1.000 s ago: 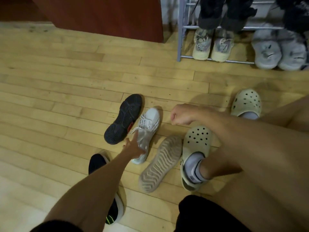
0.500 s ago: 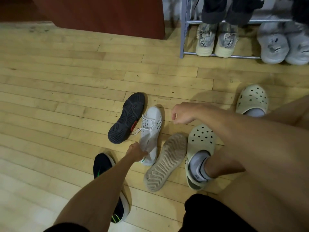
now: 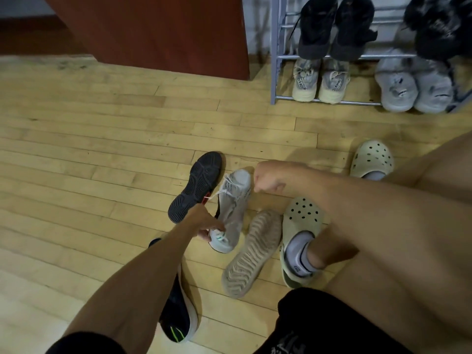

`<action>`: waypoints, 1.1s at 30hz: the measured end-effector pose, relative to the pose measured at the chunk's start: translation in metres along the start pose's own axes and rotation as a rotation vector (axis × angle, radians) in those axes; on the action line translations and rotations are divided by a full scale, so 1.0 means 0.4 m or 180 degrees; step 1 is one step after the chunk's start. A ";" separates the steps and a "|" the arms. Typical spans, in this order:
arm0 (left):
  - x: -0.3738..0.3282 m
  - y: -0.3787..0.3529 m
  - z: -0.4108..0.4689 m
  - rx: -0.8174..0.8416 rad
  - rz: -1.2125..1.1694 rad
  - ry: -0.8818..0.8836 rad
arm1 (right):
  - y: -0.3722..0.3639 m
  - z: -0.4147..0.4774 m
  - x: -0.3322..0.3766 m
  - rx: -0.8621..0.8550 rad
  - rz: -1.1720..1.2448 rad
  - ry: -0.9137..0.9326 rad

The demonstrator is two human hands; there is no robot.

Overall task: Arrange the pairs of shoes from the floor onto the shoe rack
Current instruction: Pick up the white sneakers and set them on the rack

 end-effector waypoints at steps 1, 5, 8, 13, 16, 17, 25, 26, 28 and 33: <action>-0.017 0.030 -0.020 -0.0068 -0.0195 -0.0074 | 0.011 -0.007 0.014 -0.0088 0.0127 -0.0010; -0.090 0.167 -0.124 -0.0381 -0.1018 -0.0514 | 0.089 -0.045 0.039 -0.0366 0.1030 -0.0172; -0.180 0.280 -0.230 -0.0541 -0.1423 -0.1040 | 0.167 -0.105 0.070 -0.0485 0.1677 0.0023; -0.355 0.414 -0.413 -0.0896 -0.1446 -0.1944 | 0.302 -0.246 0.136 -0.0824 0.2498 0.0862; -0.474 0.476 -0.520 -0.1291 -0.1419 -0.2529 | 0.430 -0.360 0.121 -0.1474 0.2649 0.1243; -0.518 0.491 -0.553 -0.1363 -0.1383 -0.2677 | 0.472 -0.397 0.111 -0.1614 0.2672 0.1350; -0.914 0.446 -0.763 -0.1263 -0.0275 -0.3255 | 0.724 -0.647 -0.113 -0.2576 0.2834 0.1599; -0.958 0.424 -0.791 -0.1283 -0.0094 -0.3321 | 0.743 -0.675 -0.153 -0.2691 0.2891 0.1609; -1.040 0.373 -0.840 -0.1302 0.0105 -0.3479 | 0.770 -0.728 -0.231 -0.2836 0.3031 0.1633; -1.200 0.219 -0.897 -0.1357 0.0298 -0.3546 | 0.779 -0.841 -0.431 -0.2926 0.3208 0.1431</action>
Point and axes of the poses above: each hand's wrist, its own z-axis towards the middle knuckle, its own y-axis out of the back of the hand, x = y × z, the point moved 6 cm from there along z, towards the middle knuckle, and after that the axes turned 15 degrees about z, right-handed, at the moved point
